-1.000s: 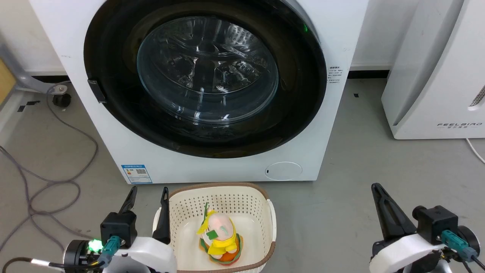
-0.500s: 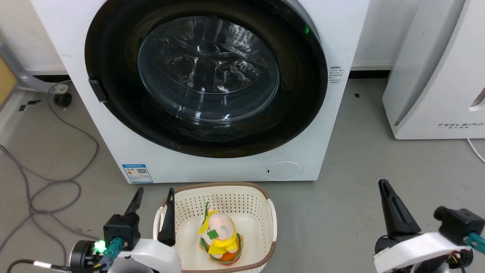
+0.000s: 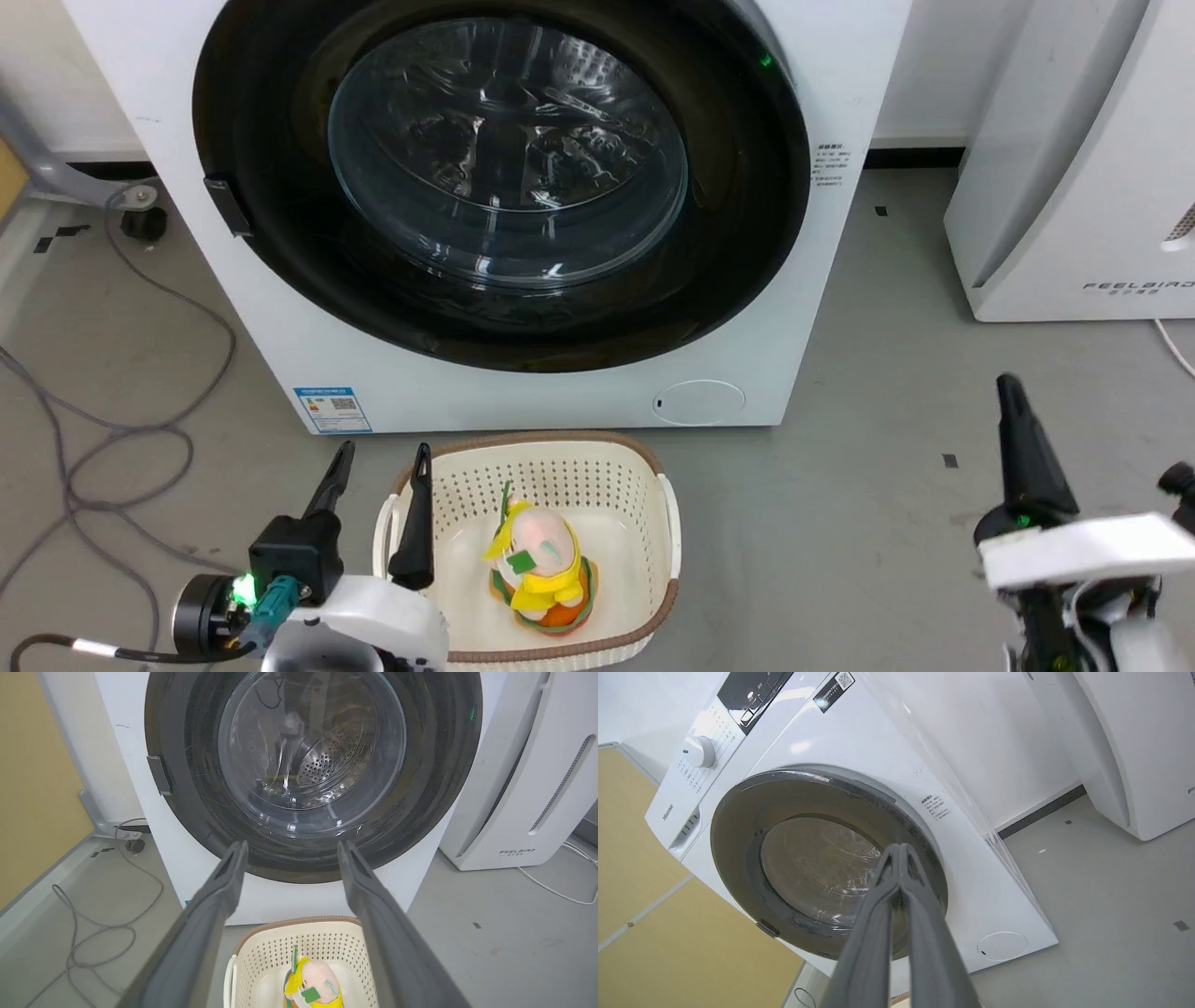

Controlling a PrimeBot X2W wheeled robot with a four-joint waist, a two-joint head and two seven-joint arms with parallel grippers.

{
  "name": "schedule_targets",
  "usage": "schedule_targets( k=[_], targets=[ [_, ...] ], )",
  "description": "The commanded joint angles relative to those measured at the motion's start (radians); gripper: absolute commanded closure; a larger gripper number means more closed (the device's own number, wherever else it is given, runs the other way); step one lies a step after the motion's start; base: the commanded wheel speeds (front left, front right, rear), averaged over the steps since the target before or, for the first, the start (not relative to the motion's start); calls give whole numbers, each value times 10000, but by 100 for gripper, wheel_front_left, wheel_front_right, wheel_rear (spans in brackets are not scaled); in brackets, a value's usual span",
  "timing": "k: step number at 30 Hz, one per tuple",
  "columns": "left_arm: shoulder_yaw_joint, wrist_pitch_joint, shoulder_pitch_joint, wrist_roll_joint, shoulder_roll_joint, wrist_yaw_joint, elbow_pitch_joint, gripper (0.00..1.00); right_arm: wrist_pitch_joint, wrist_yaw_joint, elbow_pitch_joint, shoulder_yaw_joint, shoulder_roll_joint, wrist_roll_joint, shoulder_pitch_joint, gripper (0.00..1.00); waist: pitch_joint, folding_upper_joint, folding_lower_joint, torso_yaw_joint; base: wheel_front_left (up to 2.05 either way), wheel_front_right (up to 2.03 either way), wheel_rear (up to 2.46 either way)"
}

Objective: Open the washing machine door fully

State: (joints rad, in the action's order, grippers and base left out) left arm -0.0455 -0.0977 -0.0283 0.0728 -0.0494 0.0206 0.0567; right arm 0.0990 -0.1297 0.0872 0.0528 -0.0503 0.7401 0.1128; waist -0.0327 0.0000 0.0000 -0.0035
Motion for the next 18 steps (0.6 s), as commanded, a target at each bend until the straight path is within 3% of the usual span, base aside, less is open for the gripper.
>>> schedule_targets(
  k=[1, 10, 18],
  targets=[
    [10, -91, -211, 62, -7, 31, -5, 0, 56, -5, 108, 60, -51, 440, 295, 100, -44, 0, 0, -9, 0, 0, 0],
    [37, -279, -532, 149, -7, 82, -191, 0, 182, -6, 1425, 177, -666, 2621, 2134, 100, -531, 0, 0, 23, 0, 0, 0],
    [99, -446, -898, 204, -7, 178, -462, 0, 78, -6, 2747, -407, -1594, 4187, 4218, 100, -1200, 0, 0, 138, 0, 0, 0]
  ],
)
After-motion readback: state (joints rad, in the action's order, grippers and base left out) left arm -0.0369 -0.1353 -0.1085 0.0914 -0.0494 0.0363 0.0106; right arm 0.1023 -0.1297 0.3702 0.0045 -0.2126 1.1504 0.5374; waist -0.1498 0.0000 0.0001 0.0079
